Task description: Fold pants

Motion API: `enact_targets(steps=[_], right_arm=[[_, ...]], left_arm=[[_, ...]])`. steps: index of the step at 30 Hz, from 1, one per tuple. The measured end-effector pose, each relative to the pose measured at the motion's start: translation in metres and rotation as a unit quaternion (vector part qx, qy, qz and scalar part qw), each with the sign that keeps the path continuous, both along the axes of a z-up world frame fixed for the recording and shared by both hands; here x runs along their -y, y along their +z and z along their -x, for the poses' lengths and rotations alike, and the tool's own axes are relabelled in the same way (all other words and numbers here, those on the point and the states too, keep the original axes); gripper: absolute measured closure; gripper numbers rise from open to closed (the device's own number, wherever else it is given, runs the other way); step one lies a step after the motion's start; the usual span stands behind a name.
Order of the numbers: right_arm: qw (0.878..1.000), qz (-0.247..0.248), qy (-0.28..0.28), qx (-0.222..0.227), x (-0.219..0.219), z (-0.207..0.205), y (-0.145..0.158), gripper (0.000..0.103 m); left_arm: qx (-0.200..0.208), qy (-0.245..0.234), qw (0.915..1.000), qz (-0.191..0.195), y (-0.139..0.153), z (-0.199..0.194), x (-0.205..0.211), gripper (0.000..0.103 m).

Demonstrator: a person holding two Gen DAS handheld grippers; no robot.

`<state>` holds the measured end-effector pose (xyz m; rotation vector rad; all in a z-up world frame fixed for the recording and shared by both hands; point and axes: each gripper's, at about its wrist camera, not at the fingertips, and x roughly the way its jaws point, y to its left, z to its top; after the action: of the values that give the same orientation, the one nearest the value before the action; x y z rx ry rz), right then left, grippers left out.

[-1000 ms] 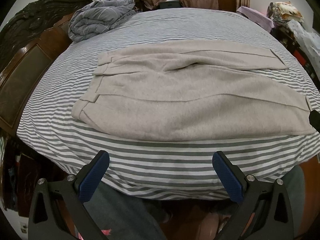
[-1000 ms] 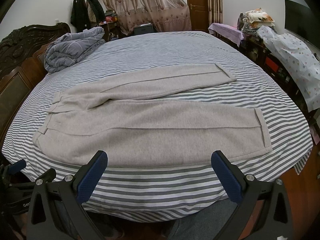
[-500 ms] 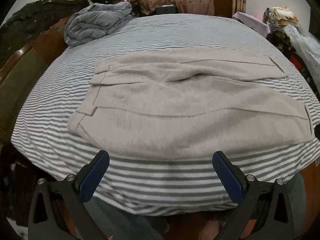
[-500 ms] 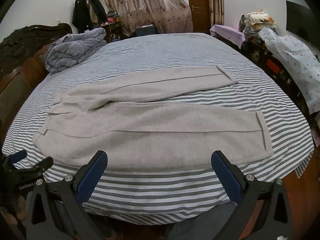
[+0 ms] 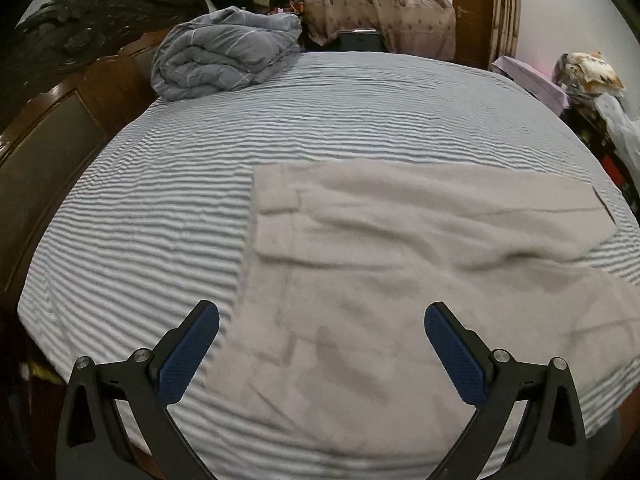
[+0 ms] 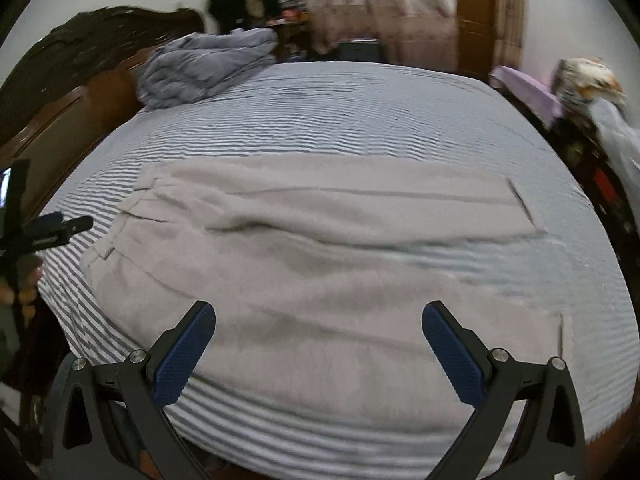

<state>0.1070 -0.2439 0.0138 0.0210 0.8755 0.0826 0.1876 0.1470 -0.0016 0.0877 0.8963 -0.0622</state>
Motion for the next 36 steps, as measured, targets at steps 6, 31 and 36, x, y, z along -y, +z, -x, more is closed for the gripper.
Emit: enact_targets(steps=[6, 31, 36], right_arm=[[0.996, 0.025, 0.083, -0.021, -0.008, -0.093, -0.001, 0.002], [0.936, 0.057, 0.297, -0.182, -0.05, -0.389, -0.122, 0.047], [0.92, 0.047, 0.328, -0.211, -0.056, -0.408, -0.143, 0.047]], left_arm=[[-0.03, -0.008, 0.9984, 0.047, -0.019, -0.07, -0.049, 0.001], [-0.089, -0.096, 0.9816, 0.139, -0.121, -0.254, -0.09, 0.011], [-0.08, -0.131, 0.9794, 0.131, -0.123, -0.255, -0.077, 0.012]])
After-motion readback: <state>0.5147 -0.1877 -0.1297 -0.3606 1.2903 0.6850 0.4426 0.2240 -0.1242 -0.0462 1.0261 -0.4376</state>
